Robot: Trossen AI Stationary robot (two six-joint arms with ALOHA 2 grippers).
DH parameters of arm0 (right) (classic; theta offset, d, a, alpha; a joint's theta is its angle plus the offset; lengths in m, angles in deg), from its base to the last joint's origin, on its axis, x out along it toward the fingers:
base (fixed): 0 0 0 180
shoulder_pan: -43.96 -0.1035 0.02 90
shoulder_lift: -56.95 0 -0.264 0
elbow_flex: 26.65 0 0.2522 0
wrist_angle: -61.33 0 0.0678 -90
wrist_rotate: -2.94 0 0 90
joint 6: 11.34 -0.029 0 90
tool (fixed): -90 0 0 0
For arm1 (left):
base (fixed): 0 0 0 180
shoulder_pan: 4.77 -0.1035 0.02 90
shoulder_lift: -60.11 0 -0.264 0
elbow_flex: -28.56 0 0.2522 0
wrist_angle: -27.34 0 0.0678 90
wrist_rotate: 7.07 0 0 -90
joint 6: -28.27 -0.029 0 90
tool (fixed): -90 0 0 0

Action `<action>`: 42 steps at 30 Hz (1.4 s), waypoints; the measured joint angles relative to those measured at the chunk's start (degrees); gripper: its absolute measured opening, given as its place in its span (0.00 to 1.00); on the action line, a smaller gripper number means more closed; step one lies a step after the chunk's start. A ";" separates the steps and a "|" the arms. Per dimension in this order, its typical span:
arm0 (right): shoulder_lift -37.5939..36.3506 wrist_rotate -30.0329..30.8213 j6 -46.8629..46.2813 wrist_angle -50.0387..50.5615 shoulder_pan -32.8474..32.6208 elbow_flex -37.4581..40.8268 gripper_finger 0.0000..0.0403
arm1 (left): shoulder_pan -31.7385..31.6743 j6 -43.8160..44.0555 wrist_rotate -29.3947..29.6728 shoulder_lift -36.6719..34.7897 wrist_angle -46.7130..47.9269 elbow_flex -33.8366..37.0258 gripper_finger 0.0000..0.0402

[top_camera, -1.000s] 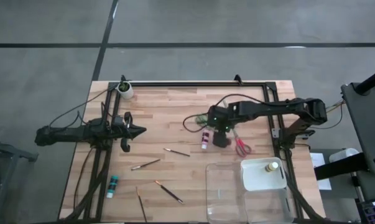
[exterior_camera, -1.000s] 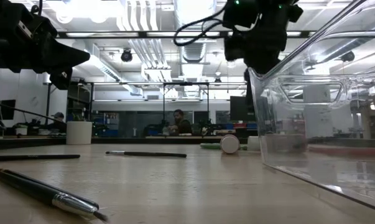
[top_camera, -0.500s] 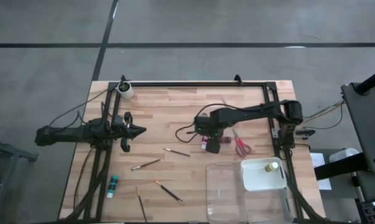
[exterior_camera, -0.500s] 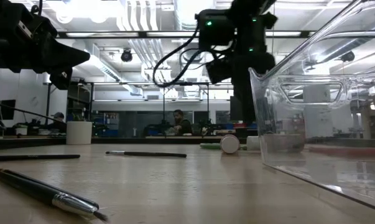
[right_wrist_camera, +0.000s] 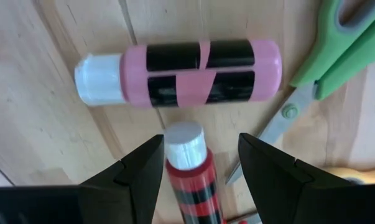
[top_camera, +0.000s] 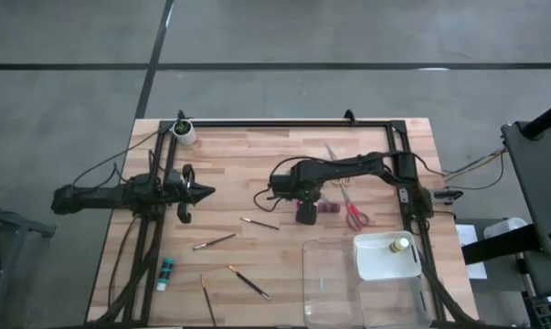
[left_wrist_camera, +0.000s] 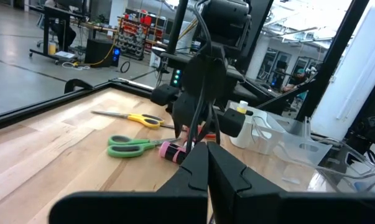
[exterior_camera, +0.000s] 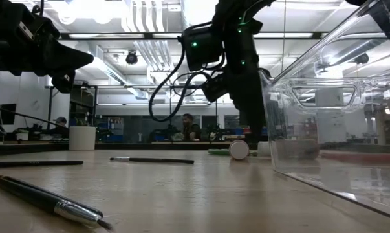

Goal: Pick & Place Paint Supplies
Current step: Put the red paint bottle into the white bin

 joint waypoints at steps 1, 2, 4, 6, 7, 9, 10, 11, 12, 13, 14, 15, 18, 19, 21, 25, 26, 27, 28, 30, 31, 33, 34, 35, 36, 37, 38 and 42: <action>0.34 -0.06 0.00 0.12 0.00 -0.33 0.50 | -0.01 0.00 0.00 0.00 -0.01 0.01 0.00; 0.53 -0.09 0.00 0.20 0.00 -0.53 0.50 | 0.01 0.00 0.02 0.00 0.00 0.00 0.00; 0.57 -0.12 0.02 0.26 0.10 -0.66 0.50 | 0.01 0.00 0.00 0.00 0.00 0.01 0.00; 0.55 -0.13 0.00 0.04 0.23 -0.35 0.50 | 0.00 0.00 0.00 0.00 0.00 0.01 0.00; 0.55 -0.12 0.00 0.12 0.33 -0.15 0.50 | 0.00 0.00 0.00 0.00 0.00 0.00 0.00; 0.61 -0.14 0.02 0.14 0.39 0.23 0.50 | -0.01 0.00 0.00 0.00 -0.02 -0.01 0.00; 0.61 -0.14 0.02 0.12 0.39 0.35 0.50 | 0.01 0.00 0.00 0.00 -0.01 -0.01 0.00; 0.60 -0.15 0.02 0.09 0.39 0.48 0.50 | -0.01 0.00 0.00 0.00 -0.02 0.00 0.00; 0.60 -0.17 0.02 0.07 0.39 0.56 0.50 | 0.00 0.00 0.00 0.00 -0.02 0.00 0.00; 0.62 -0.18 0.02 0.01 0.37 0.65 0.50 | 0.01 0.00 0.00 0.00 -0.02 0.01 0.00; 0.64 -0.20 0.02 0.01 0.37 0.74 0.50 | -0.02 0.00 0.00 0.00 -0.02 -0.01 0.00; 0.66 -0.23 0.02 -0.06 0.37 0.86 0.50 | 0.00 0.00 0.01 0.00 -0.02 0.01 0.00; 0.66 -0.27 0.02 -0.20 0.37 1.35 0.50 | 0.01 0.00 0.00 0.00 -0.01 0.01 0.00; 0.66 -0.27 0.02 -0.24 0.37 1.47 0.50 | 0.00 0.00 0.00 0.00 0.00 0.01 0.00; 0.66 -0.23 0.02 -0.31 0.37 1.72 0.50 | 0.01 0.00 0.00 0.00 -0.02 -0.01 0.00; 0.66 -0.23 0.04 -0.81 0.63 2.67 0.50 | -0.01 0.00 0.00 0.00 -0.02 0.00 0.00; 0.66 -0.23 0.04 -1.21 0.71 3.03 0.50 | 0.01 0.00 0.00 0.00 -0.02 0.01 0.00; 0.66 -0.31 0.05 -1.71 0.72 3.44 0.50 | 0.01 0.00 0.00 0.00 -0.02 0.01 0.00; 0.66 -0.31 0.07 -2.16 0.74 3.84 0.50 | 0.01 0.00 0.00 0.00 -0.02 -0.01 0.00; 0.66 -0.32 0.07 -2.67 0.74 4.72 0.50 | -0.01 0.00 0.00 0.00 -0.02 0.01 0.00; 0.66 -0.33 0.21 -3.16 0.72 5.09 0.50 | 0.00 0.00 0.00 0.00 -0.01 0.00 0.00; 0.66 -0.32 0.35 -3.80 0.72 5.47 0.50 | 0.00 0.00 0.00 0.00 0.00 0.01 0.00; 0.66 -0.32 0.35 -3.77 0.72 5.58 0.50 | 0.00 0.00 0.00 -0.01 -0.02 0.00 0.00; 0.66 -0.31 0.37 -3.75 0.72 5.69 0.50 | 0.01 0.00 0.00 -0.01 -0.01 0.00 0.00; 0.66 -0.31 0.35 -3.90 0.72 5.86 0.50 | -0.01 0.00 0.00 0.00 -0.02 0.01 0.00; 0.66 -0.31 0.35 -4.11 0.72 5.99 0.50 | -0.01 0.00 0.00 0.00 -0.01 0.00 0.00; 0.66 -0.31 0.35 -4.33 0.72 6.15 0.50 | 0.01 0.00 0.00 0.00 -0.01 0.00 0.00; 0.66 -0.29 1.19 -5.25 0.76 6.76 0.50 | 0.00 0.00 0.00 -0.02 0.00 0.00 0.00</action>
